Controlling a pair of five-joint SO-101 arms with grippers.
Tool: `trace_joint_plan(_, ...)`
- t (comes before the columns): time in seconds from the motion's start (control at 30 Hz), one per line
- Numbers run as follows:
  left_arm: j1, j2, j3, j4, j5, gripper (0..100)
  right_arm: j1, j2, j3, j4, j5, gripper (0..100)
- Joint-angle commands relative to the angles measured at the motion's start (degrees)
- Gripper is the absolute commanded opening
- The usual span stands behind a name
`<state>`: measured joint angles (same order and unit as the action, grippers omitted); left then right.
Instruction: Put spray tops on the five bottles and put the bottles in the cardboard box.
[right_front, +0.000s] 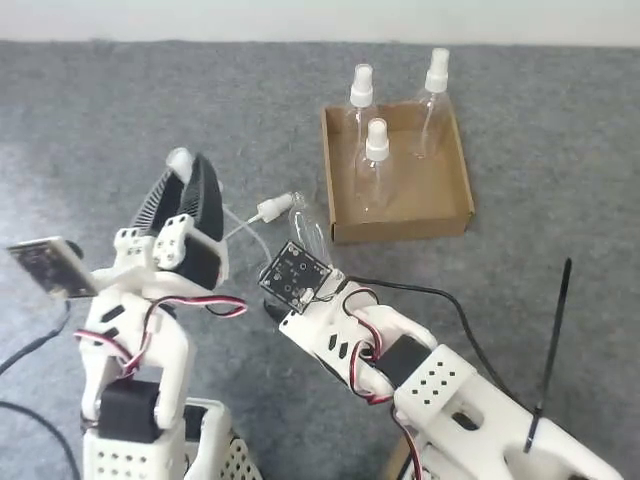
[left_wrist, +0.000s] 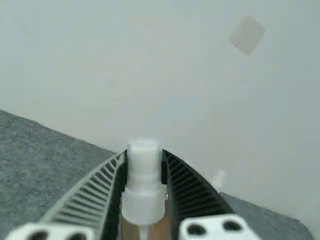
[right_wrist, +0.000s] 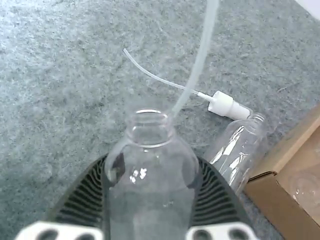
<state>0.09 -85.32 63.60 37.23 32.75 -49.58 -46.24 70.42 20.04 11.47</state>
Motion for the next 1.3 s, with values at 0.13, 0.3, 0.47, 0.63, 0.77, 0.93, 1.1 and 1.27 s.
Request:
trace_joint_plan(0.13, 0.44, -0.88, -1.98, 1.85, -1.32, 1, -0.13, -0.4, -0.35, -1.01, -0.53, 0.6)
trace_joint_plan(0.3, -2.02, -0.88, -3.91, 1.76, -2.02, 1, -0.13, -0.4, -0.35, -0.92, -0.53, 0.6)
trace_joint_plan(0.47, -4.4, -0.88, -5.14, 1.85, -1.93, 1, -0.13, -0.4, -0.35, -0.92, -0.53, 0.6)
trace_joint_plan(0.63, -4.31, -0.88, -6.29, 2.37, -1.93, 1, -0.13, -0.31, -0.35, -1.01, -0.53, 0.6)
trace_joint_plan(0.77, -4.31, -0.88, -9.8, 6.24, -1.85, 1, -0.13, 0.04, -0.35, -1.27, -0.53, 0.6)
trace_joint_plan(0.93, -4.22, -0.53, -9.89, 5.1, -1.85, 1, -0.22, 0.04, -0.35, -1.27, -0.53, 0.6)
trace_joint_plan(1.1, -1.41, -0.44, -7.78, 3.78, -1.93, 1, -0.22, 0.04, -0.35, -1.19, -0.53, 0.6)
trace_joint_plan(1.27, -0.09, -0.7, -3.91, 0.62, -2.2, 1, -0.22, -0.22, -0.35, -0.92, -0.53, 0.6)
